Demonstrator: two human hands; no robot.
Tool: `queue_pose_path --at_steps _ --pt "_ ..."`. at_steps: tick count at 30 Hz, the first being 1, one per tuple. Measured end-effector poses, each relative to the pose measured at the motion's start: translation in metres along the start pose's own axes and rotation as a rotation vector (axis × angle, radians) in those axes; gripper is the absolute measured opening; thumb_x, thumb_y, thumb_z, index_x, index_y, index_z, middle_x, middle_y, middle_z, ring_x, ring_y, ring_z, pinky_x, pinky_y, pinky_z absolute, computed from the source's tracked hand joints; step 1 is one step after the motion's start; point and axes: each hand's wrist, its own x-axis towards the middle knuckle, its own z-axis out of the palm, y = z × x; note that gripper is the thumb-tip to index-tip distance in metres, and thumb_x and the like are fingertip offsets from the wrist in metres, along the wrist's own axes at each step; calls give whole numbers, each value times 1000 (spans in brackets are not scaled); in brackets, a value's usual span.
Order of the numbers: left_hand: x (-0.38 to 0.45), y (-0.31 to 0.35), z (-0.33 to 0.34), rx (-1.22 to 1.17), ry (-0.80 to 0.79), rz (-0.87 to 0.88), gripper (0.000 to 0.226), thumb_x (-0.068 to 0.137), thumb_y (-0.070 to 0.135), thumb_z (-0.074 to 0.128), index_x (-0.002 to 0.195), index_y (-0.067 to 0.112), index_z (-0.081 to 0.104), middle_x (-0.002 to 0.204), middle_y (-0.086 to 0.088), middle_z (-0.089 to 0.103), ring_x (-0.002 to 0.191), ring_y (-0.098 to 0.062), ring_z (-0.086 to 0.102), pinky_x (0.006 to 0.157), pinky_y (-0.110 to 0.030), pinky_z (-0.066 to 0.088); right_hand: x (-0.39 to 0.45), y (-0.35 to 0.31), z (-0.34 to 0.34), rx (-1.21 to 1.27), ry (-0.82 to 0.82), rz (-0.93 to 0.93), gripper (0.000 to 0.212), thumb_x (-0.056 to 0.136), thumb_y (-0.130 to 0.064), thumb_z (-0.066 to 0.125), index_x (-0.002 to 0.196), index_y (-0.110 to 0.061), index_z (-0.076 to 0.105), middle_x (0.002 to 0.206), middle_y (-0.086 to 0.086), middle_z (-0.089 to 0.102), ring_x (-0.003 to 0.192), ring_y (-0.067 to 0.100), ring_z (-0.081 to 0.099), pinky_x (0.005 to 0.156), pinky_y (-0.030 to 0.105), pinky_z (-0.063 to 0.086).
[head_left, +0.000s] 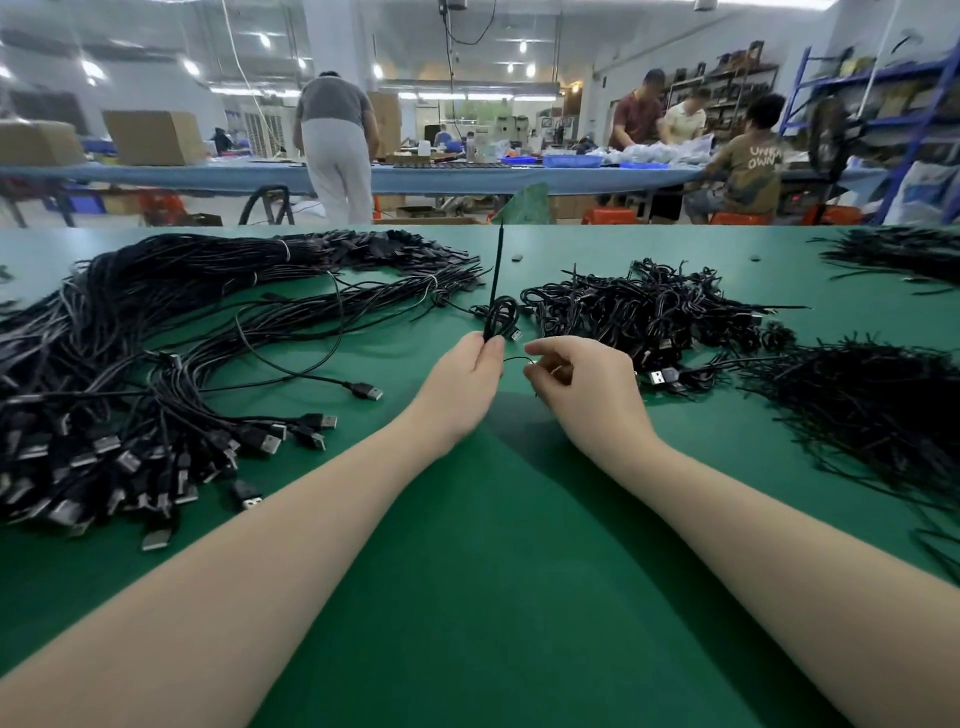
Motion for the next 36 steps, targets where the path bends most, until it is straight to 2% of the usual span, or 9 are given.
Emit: queue_pose_path --at_steps 5,10,12,15,18,23,27,31,36 --pt "-2 3 0 -60 3 -35 30 103 29 37 75 17 38 75 -3 43 76 -20 40 74 -39 36 -2 -3 -9 -224 -39 -132 21 93 -20 57 109 -23 71 101 -1 64 82 20 61 76 33 49" --pt "-3 4 0 83 -29 -42 30 102 33 35 78 14 40 81 -6 48 74 -21 42 73 -37 38 5 -3 -23 -812 -159 -483 33 80 -1 60 108 -17 68 106 4 60 96 25 59 80 32 39" --pt "-2 3 -2 64 -34 -55 30 102 33 36 79 14 40 81 -7 48 76 -20 42 74 -36 37 4 -2 -23 -793 -110 -479 27 80 -3 66 102 -17 71 99 5 63 91 26 61 76 32 40" --pt "-1 3 -4 -5 -45 -88 30 102 32 36 77 16 39 77 -4 47 74 -20 40 74 -36 36 -2 -1 -18 -430 -91 -272 17 93 -21 59 102 -20 73 95 3 65 85 25 61 75 34 46" --pt "-1 3 -5 52 -20 -82 31 102 33 34 78 15 41 79 -4 51 66 -20 48 72 -33 38 -2 0 -18 -177 -56 -99 12 91 -25 62 95 -21 72 87 -5 61 77 15 58 76 34 50" --pt "-8 3 -7 463 123 69 35 103 32 30 72 18 30 72 -1 43 67 -25 40 60 -36 24 -1 2 -21 -472 8 -181 19 94 -22 55 97 -14 71 91 5 65 79 29 60 73 36 43" --pt "-14 4 0 771 -3 133 27 103 32 33 85 13 30 75 -2 38 70 -32 40 63 -37 30 -3 -6 -19 -654 119 -334 15 88 -17 60 78 -12 70 77 6 64 70 30 61 68 36 41" --pt "-15 4 0 856 -38 127 25 102 30 36 86 12 30 73 -1 39 76 -35 47 63 -38 33 -6 -12 -19 -806 104 -427 9 75 -12 71 68 -18 67 68 0 61 60 24 59 62 32 39" --pt "-18 11 2 937 -48 124 23 103 32 31 89 14 31 99 -13 59 93 -38 59 63 -36 35 -9 -18 -17 -814 56 -499 11 74 -18 75 66 -21 67 67 -3 60 60 21 60 58 29 38"
